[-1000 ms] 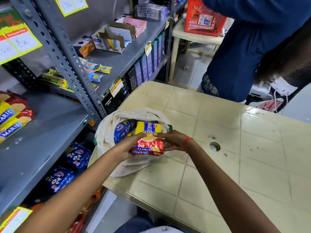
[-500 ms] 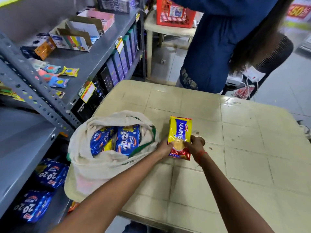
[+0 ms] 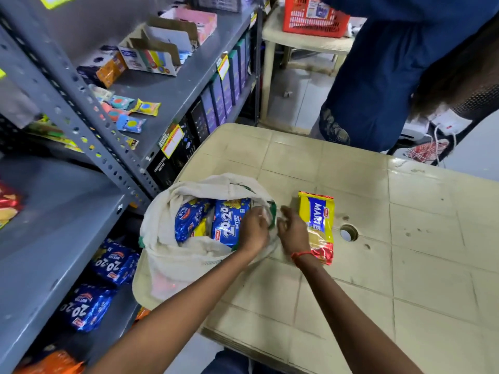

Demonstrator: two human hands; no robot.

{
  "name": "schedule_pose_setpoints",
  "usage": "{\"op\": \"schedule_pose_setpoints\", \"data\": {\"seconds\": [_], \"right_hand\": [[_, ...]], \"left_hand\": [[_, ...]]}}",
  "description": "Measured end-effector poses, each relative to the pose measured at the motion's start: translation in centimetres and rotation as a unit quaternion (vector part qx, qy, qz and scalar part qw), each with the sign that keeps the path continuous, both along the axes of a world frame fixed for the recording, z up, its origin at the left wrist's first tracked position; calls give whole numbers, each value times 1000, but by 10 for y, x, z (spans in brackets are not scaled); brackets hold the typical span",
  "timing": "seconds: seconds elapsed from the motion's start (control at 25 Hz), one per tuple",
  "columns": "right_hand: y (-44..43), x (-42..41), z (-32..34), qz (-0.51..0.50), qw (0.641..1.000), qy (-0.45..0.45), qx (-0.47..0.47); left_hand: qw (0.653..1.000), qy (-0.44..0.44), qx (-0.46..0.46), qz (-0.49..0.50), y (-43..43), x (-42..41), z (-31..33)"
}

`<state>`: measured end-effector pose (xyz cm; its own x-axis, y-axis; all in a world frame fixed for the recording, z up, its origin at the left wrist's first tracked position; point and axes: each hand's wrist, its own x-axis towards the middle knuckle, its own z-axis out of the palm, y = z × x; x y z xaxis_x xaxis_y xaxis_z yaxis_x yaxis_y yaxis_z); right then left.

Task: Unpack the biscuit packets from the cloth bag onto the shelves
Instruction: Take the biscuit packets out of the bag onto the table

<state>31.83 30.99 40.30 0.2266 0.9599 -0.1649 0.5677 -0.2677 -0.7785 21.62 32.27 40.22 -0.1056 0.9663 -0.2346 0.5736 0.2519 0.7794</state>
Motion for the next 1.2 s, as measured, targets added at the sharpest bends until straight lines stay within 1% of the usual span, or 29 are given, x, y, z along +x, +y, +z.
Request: {"op": "schedule_pose_setpoints", "data": {"seconds": [0.04, 0.08, 0.12, 0.16, 0.2, 0.28, 0.36, 0.44, 0.52, 0.56, 0.64, 0.68, 0.76, 0.84, 0.92, 1.0, 1.08, 1.12, 1.16, 1.2], "right_hand": [[7, -19, 3, 29, 999, 29, -19], [13, -37, 4, 57, 996, 45, -48], [18, -52, 4, 83, 992, 45, -80], [20, -63, 1, 105, 987, 35, -114], [21, -71, -4, 128, 981, 16, -148], [15, -76, -13, 178, 960, -46, -211], [13, -73, -20, 197, 949, -78, -233], [16, -67, -22, 172, 954, -44, -241], [22, -63, -16, 138, 960, 8, -245], [25, -61, -12, 122, 962, 33, -242], [31, -59, -1, 104, 964, 81, -233], [33, -58, 6, 108, 962, 97, -233], [34, -58, 18, 145, 952, 129, -235], [31, -58, 23, 191, 942, 156, -229], [28, -55, 27, 192, 935, 185, -235], [30, -53, 36, 169, 932, 201, -250], [34, -50, 44, 176, 931, 165, -273], [35, -48, 46, 201, 923, 145, -293], [34, -47, 49, 232, 909, 138, -317], [31, -47, 50, 268, 890, 136, -344]], "left_hand": [[997, 69, -1, 29, 3, -21, -2], [990, 131, -23, 46, 5, -42, -5], [982, 170, -56, 52, 7, -61, -6], [978, 185, -87, 48, 6, -76, -7], [977, 181, -111, 38, 4, -87, -8], [978, 150, -142, 3, 0, -98, -11], [981, 84, -175, -21, 1, -100, -11], [981, 5, -196, -13, 8, -100, -7], [977, -39, -208, 21, 15, -102, 1], [972, -63, -223, 48, 18, -103, 5], [948, -145, -259, 117, 24, -105, 17], [934, -186, -270, 139, 27, -107, 24], [913, -248, -285, 153, 32, -110, 36], [903, -292, -267, 168, 33, -112, 46], [903, -299, -251, 177, 27, -115, 54], [898, -302, -263, 184, 17, -120, 62], [895, -305, -267, 184, 8, -127, 71], [902, -295, -258, 180, 5, -130, 77], [919, -262, -237, 172, 2, -130, 82], [947, -192, -203, 156, 0, -128, 87]]}}
